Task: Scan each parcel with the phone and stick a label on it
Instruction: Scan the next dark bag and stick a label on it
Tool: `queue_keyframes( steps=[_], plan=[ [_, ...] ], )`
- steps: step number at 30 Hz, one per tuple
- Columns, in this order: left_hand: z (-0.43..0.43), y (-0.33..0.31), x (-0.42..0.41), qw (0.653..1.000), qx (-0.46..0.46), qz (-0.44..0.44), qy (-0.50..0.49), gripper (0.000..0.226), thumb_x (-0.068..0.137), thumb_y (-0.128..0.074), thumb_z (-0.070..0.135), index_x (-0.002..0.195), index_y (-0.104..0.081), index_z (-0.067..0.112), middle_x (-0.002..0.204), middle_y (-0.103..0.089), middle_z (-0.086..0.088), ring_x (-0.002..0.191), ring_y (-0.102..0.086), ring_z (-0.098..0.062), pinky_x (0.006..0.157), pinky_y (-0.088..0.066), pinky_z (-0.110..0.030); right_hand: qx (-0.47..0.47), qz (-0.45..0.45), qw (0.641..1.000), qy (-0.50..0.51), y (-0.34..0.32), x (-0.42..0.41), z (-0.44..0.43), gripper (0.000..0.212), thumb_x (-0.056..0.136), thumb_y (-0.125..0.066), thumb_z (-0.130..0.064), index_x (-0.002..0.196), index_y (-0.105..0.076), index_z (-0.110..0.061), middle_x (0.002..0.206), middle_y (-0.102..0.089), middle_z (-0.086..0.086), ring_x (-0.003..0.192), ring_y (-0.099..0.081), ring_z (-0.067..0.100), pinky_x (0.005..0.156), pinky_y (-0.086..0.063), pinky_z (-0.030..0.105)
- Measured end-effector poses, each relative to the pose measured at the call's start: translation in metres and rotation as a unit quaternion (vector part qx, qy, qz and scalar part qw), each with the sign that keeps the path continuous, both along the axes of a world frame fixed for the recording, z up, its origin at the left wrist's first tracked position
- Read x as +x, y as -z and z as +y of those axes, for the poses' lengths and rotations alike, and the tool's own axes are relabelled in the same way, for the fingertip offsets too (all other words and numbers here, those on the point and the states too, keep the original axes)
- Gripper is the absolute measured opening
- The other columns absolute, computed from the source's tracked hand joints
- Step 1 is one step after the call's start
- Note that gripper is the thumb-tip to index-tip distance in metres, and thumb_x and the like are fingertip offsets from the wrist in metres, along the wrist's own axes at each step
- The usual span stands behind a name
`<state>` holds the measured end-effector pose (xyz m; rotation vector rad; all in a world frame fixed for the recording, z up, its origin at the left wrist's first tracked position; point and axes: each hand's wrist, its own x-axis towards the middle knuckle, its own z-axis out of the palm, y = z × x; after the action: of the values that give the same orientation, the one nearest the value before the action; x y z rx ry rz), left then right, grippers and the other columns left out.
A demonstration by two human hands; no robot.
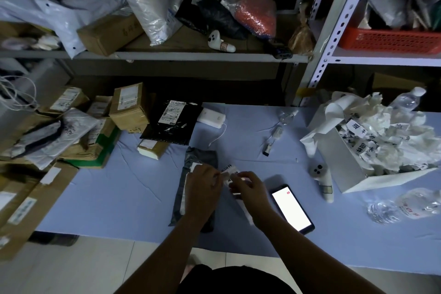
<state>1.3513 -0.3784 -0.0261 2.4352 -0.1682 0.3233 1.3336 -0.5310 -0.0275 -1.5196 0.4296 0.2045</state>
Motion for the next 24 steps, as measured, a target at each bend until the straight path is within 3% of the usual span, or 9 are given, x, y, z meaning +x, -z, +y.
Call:
queue_keyframes(
  steps=[3,5,6,8,10,12,15,18,24],
  plan=[
    [0.000,0.000,-0.002,0.999,-0.007,0.020,0.027,0.021,0.092,-0.063,0.028,0.095,-0.075,0.011,0.099,-0.069,-0.009,0.098,-0.062,-0.024,0.087,-0.051,-0.038,0.143,0.045,0.987,0.060,-0.006,0.014,0.008,0.023,0.093,-0.073,-0.021,0.112,-0.062,-0.016,0.093,-0.076,0.017,0.082,-0.076,0.025,0.074,-0.062,0.031],
    [-0.002,0.000,-0.006,0.999,-0.009,0.005,0.031,0.044,0.090,-0.066,0.041,0.099,-0.073,-0.002,0.101,-0.071,-0.024,0.097,-0.069,-0.036,0.089,-0.056,-0.048,0.129,0.045,0.988,0.077,-0.001,0.020,0.007,0.027,0.088,-0.075,-0.007,0.110,-0.063,-0.015,0.095,-0.074,0.019,0.082,-0.076,0.025,0.069,-0.061,0.027],
    [-0.002,0.001,-0.008,0.999,-0.003,-0.021,0.036,0.045,0.082,-0.077,0.039,0.104,-0.072,0.000,0.102,-0.073,-0.023,0.095,-0.072,-0.036,0.088,-0.059,-0.046,0.115,0.039,0.990,0.078,0.001,0.022,0.005,0.029,0.086,-0.076,-0.003,0.109,-0.063,-0.015,0.099,-0.072,0.020,0.085,-0.075,0.026,0.069,-0.061,0.026],
    [0.002,-0.001,-0.010,0.997,-0.042,-0.046,0.051,0.062,0.070,-0.086,0.032,0.126,-0.060,0.021,0.118,-0.072,0.001,0.104,-0.071,-0.015,0.091,-0.055,-0.026,0.119,0.027,0.990,0.072,0.007,0.024,0.002,0.029,0.084,-0.077,-0.002,0.107,-0.065,-0.014,0.103,-0.071,0.022,0.090,-0.075,0.028,0.073,-0.062,0.030],
    [0.011,-0.007,-0.008,0.991,-0.105,0.084,-0.028,0.063,0.076,-0.079,0.043,0.132,-0.054,0.031,0.127,-0.066,0.013,0.112,-0.065,-0.006,0.088,-0.052,-0.013,0.134,0.021,0.990,0.049,0.015,0.026,0.001,0.029,0.084,-0.078,-0.002,0.108,-0.066,-0.014,0.103,-0.072,0.021,0.090,-0.076,0.027,0.075,-0.062,0.032],
    [0.017,0.001,-0.003,0.957,-0.161,0.213,-0.111,0.053,0.083,-0.074,0.047,0.127,-0.063,0.021,0.113,-0.071,0.006,0.102,-0.069,-0.013,0.073,-0.050,-0.009,0.114,0.006,0.993,0.010,0.020,0.026,0.003,0.030,0.084,-0.079,-0.006,0.110,-0.068,-0.016,0.104,-0.073,0.016,0.093,-0.075,0.026,0.078,-0.062,0.034],
    [0.026,0.008,0.007,0.947,-0.191,0.223,-0.129,0.028,0.089,-0.074,0.029,0.113,-0.072,0.014,0.086,-0.071,0.011,0.083,-0.070,-0.007,0.061,-0.050,-0.008,0.057,-0.011,0.997,-0.046,0.026,0.029,0.010,0.028,0.084,-0.080,-0.011,0.108,-0.069,-0.022,0.100,-0.075,0.007,0.092,-0.074,0.020,0.080,-0.062,0.034],
    [0.035,0.008,0.019,0.943,-0.192,0.236,-0.137,0.013,0.084,-0.080,0.019,0.096,-0.075,0.017,0.075,-0.070,0.012,0.072,-0.070,-0.008,0.056,-0.049,-0.010,-0.007,-0.008,0.998,-0.055,0.028,0.036,0.021,0.026,0.083,-0.082,-0.016,0.102,-0.069,-0.028,0.091,-0.077,-0.002,0.083,-0.074,0.009,0.069,-0.059,0.019],
    [0.060,0.026,0.064,0.967,-0.085,0.222,-0.091,0.026,0.091,-0.068,0.016,0.075,-0.056,0.034,0.072,-0.065,0.012,0.063,-0.064,-0.005,0.051,-0.047,-0.011,-0.063,0.017,0.998,-0.019,0.038,0.071,0.052,0.018,0.083,-0.080,-0.010,0.093,-0.069,-0.021,0.084,-0.076,-0.001,0.078,-0.075,0.012,0.072,-0.064,0.034]
  ],
)
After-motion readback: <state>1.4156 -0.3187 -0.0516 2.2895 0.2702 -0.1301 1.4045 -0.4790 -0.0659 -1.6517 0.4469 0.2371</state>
